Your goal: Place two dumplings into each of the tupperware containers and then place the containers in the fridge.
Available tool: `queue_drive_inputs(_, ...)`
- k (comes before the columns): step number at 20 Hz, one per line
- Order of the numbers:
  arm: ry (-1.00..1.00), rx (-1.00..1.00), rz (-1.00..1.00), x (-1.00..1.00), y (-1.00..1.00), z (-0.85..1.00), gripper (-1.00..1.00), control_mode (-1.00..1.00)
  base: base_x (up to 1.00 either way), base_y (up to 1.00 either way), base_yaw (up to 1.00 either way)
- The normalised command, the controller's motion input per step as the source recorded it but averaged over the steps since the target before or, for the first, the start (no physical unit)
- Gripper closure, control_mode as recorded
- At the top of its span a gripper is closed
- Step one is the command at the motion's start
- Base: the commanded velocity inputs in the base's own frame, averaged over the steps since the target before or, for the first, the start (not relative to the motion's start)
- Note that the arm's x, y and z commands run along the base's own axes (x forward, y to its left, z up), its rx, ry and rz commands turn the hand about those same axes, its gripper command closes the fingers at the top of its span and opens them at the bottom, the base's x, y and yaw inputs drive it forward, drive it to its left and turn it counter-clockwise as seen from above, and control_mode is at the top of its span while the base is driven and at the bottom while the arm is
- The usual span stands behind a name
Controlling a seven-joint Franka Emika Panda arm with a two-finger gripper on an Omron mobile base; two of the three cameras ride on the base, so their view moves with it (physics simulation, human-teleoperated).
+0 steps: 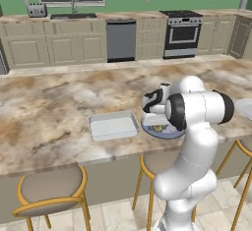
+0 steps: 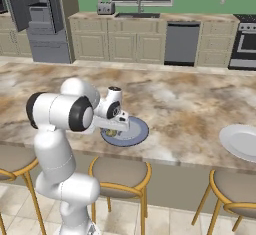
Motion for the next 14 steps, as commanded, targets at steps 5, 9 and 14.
queue_drive_inputs(5, 0.01, 0.0, 0.0, 0.0, -0.01, -0.05, 1.0, -1.0, 0.0, 0.0, 0.0)
queue_drive_inputs(9, 0.0, 0.0, 0.0, -0.07, 0.02, 0.08, 1.0, -1.0, 0.0, 0.0, 0.0)
queue_drive_inputs(14, -0.07, 0.0, 0.0, -0.36, 0.48, 0.46, 1.0, -1.0, 0.0, 0.0, 0.0)
